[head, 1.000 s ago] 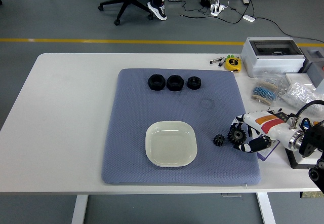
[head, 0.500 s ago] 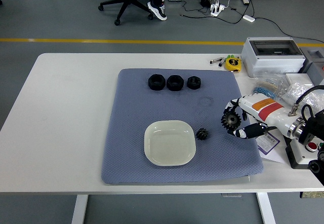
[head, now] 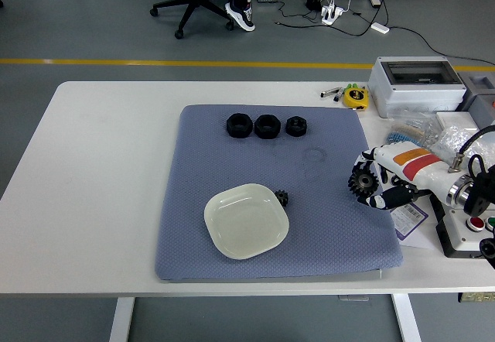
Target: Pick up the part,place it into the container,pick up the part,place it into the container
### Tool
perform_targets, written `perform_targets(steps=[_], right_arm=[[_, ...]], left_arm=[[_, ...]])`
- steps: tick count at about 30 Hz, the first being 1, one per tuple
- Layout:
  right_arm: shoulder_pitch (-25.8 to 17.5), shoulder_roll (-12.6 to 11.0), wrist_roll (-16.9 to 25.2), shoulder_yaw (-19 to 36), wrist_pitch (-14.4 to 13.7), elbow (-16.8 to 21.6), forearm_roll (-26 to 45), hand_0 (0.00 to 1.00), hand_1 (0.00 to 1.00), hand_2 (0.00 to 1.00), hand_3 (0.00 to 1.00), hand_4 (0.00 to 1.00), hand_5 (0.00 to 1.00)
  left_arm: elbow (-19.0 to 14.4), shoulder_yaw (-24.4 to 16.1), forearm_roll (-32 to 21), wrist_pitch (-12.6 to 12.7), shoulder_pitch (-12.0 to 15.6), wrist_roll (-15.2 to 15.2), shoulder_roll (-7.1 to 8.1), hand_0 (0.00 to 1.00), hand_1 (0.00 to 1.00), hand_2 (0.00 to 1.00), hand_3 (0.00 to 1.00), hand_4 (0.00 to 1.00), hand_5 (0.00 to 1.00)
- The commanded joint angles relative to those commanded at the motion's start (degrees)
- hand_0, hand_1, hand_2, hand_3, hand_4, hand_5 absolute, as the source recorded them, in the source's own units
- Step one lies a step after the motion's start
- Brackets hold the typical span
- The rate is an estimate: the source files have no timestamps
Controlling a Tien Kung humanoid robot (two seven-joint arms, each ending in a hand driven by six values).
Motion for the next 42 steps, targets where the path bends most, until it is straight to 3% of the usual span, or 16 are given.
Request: perform_targets(steps=[18,19,24,25,30,42], right_arm=[[-0.55,-1.44,-0.6,3.28,0.9,-0.54,1.9,0.224,0.367,0.459,0.492,0.543,0.247],[-0.58,-1.48,-0.64,3.47,0.95,-0.54,2.07,0.277,0.396,0.474,0.497,0.586,0.275],[-0.64,-1.69,-0.83,4.66,1.15,-0.35,2.39,0.277,0.396,0.474,0.497,0.586,0.275],[-0.61,-1.73,-0.85,4.82,1.15,-0.31,2.46,0.346,0.415,0.484,0.5,0.606,0.281],[-0.34,-1.99,-0.9,5.21,1.16,0.09,2.67,0.346,0.415,0.484,0.5,0.606,0.281],[1.1,-1.99,-0.93,-0.5,0.96,2.85,3.91,0.372,0.426,0.488,0.499,0.628,0.296]], left_arm=[[0.0,-0.96,1.44,-0.1,0.77,0.27,0.14,0.692,0.655,0.696,0.568,0.65,0.579],[0.0,-0.98,1.47,-0.1,0.8,0.26,0.15,0.693,0.654,0.696,0.568,0.65,0.579],[0.0,-0.79,1.24,-0.09,0.75,0.2,0.18,0.693,0.654,0.696,0.568,0.65,0.579],[0.0,-0.7,1.12,-0.09,0.73,0.17,0.19,0.692,0.654,0.696,0.568,0.65,0.581],[0.0,-0.59,0.97,-0.1,0.49,0.15,0.22,0.692,0.654,0.696,0.568,0.65,0.581],[0.0,-0.34,1.18,-0.29,0.25,0.27,0.39,0.692,0.653,0.695,0.567,0.65,0.582]])
